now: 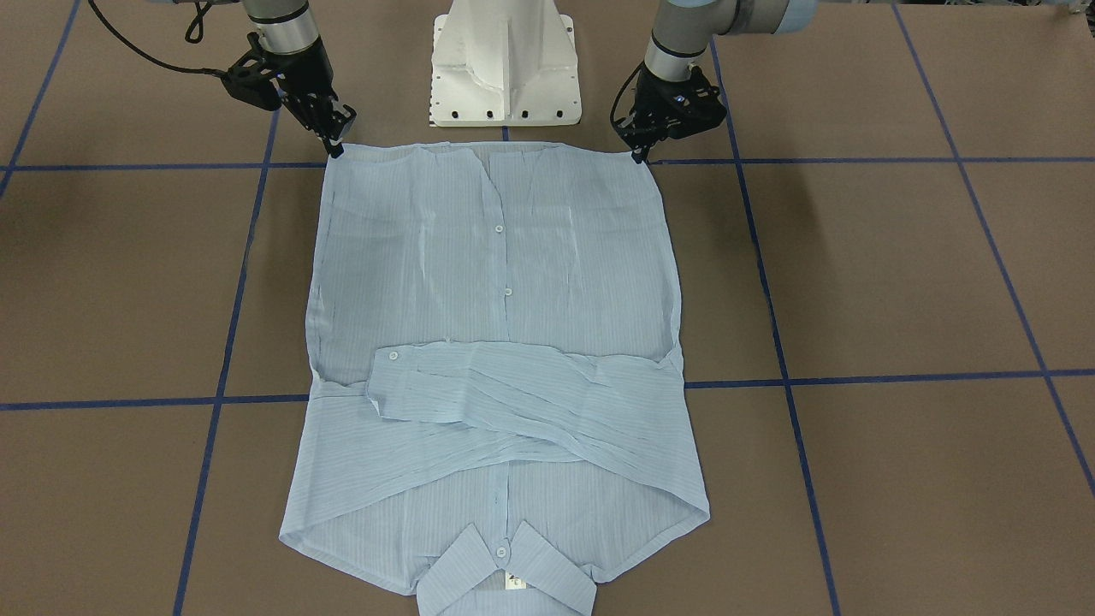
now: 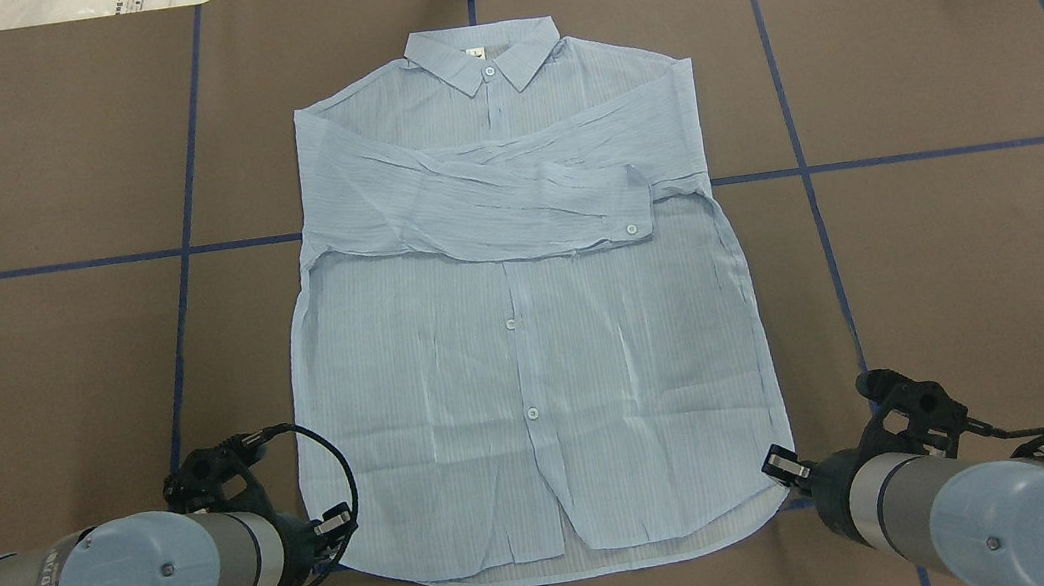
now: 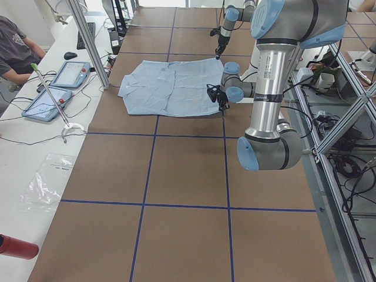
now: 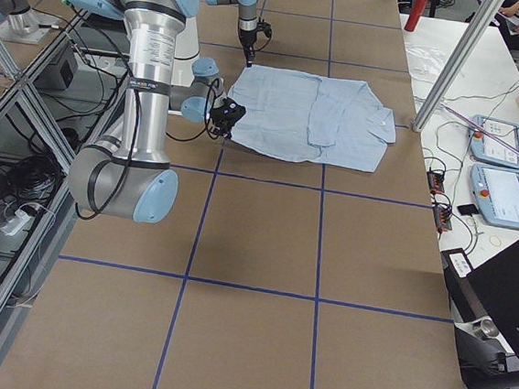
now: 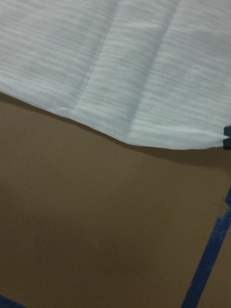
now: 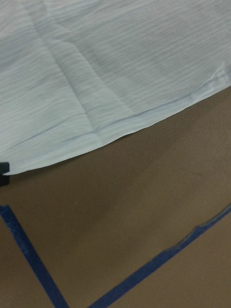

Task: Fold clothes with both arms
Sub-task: 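Lift the hem with both grippers and fold it toward the collar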

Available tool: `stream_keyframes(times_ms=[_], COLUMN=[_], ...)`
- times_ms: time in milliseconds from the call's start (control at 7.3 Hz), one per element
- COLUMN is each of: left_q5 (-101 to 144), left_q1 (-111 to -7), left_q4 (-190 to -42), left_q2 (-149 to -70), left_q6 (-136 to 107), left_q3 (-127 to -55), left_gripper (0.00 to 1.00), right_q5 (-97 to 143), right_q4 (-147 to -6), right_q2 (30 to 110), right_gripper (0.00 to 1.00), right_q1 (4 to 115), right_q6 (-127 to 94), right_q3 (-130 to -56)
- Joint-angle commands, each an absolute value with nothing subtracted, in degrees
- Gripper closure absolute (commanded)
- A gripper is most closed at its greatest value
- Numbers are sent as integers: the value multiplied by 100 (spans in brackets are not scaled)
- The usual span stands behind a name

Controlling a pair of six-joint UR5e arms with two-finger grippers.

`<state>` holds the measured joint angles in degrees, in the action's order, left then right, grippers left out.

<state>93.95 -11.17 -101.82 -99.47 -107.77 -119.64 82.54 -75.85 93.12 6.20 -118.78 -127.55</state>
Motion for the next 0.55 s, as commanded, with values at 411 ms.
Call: stream_keyframes(times_ms=[411], left_q5=[9413], left_q1=[-1158], left_q4=[-9775], left_q2=[-9738], left_q6=[-11391], left_q3=[-13401], left_gripper=[100], right_q5=[8305], right_q4=[-8885], right_q2=[9264], right_gripper=[100], right_q1=[620], right_q6=[-12410], right_q3=[-14351])
